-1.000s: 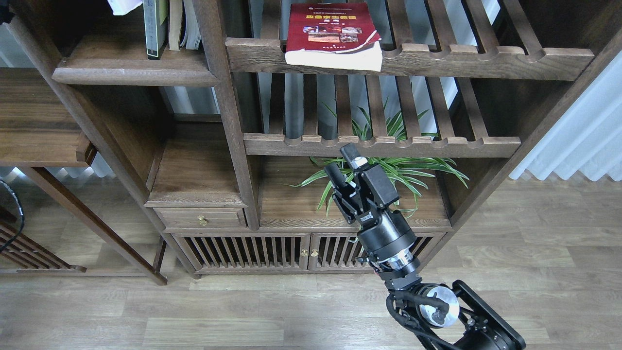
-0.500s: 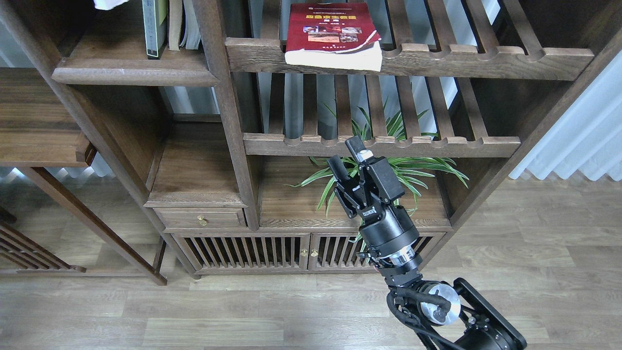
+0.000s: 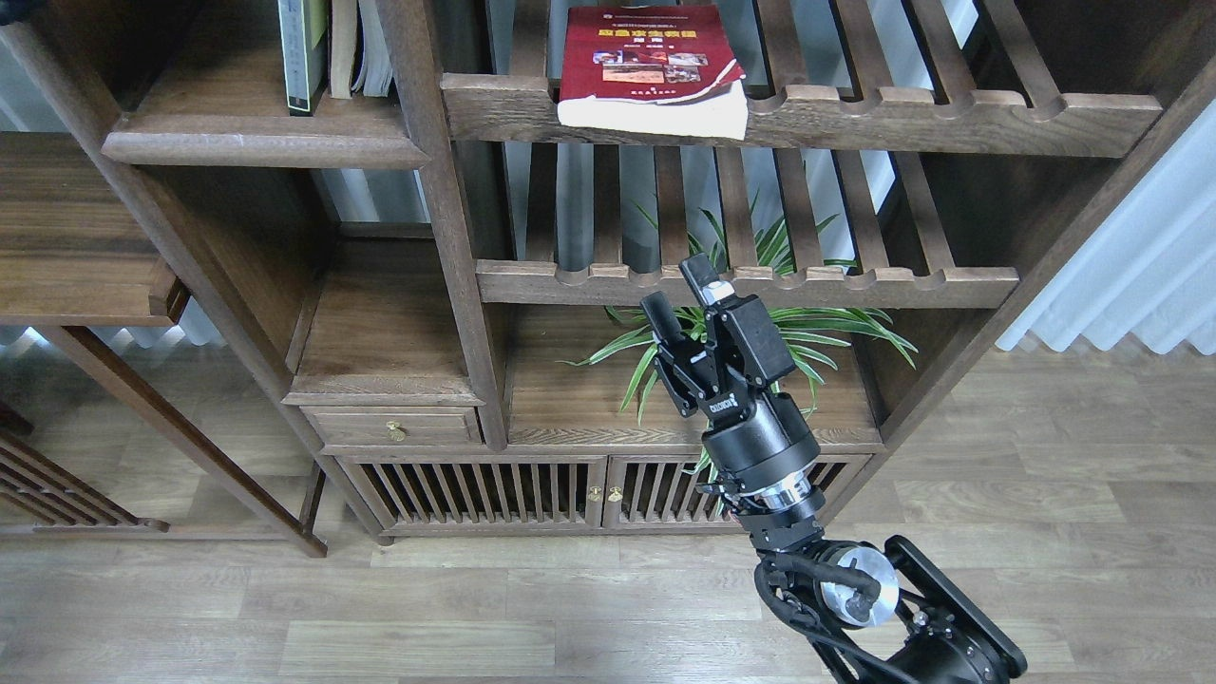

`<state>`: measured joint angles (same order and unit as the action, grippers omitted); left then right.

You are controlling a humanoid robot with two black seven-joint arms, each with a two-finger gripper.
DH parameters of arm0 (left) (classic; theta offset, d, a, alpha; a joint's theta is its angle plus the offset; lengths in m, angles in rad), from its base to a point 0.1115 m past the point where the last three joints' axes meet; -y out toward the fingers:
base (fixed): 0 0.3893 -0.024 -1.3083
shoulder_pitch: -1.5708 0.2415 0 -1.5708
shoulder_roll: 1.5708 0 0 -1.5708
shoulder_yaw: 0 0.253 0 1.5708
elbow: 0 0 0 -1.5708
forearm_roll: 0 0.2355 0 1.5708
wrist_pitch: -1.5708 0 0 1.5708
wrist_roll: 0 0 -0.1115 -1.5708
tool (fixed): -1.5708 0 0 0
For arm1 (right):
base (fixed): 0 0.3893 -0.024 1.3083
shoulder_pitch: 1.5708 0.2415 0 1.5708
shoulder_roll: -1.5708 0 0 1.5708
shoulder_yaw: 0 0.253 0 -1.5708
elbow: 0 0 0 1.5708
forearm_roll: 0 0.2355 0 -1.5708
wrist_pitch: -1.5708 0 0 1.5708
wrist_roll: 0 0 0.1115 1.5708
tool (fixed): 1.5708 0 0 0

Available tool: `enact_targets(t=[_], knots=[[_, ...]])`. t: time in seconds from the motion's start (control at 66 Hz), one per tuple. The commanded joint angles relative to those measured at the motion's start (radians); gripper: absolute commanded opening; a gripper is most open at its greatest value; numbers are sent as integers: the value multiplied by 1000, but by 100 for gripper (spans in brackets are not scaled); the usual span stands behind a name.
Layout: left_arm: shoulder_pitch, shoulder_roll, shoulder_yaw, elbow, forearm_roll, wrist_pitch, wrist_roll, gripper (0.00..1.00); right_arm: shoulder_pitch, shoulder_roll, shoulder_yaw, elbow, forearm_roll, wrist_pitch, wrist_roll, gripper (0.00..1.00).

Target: Organize books on shelf

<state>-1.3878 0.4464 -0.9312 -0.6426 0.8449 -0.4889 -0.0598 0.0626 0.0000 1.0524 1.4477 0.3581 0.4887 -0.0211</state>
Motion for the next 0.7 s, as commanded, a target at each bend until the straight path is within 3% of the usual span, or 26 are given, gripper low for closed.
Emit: enact_targets(t=[0.0, 0.015, 0.197, 0.364, 0.682], knots=[[3, 11, 29, 6, 29, 0, -72, 0, 29, 0, 11, 3, 39, 0, 4, 88], [7, 17, 37, 9, 51, 0, -98, 0, 42, 0, 27, 8, 56, 0, 4, 87], [15, 17, 66, 35, 56, 0, -123, 0, 56, 0, 70, 26, 70, 0, 4, 87], [21, 12, 95, 78, 54, 1, -172, 1, 63, 0, 78, 39, 82, 0, 4, 87], [35, -34, 98, 164, 13, 105, -209, 1, 68, 0, 80, 40, 91, 0, 6, 88]])
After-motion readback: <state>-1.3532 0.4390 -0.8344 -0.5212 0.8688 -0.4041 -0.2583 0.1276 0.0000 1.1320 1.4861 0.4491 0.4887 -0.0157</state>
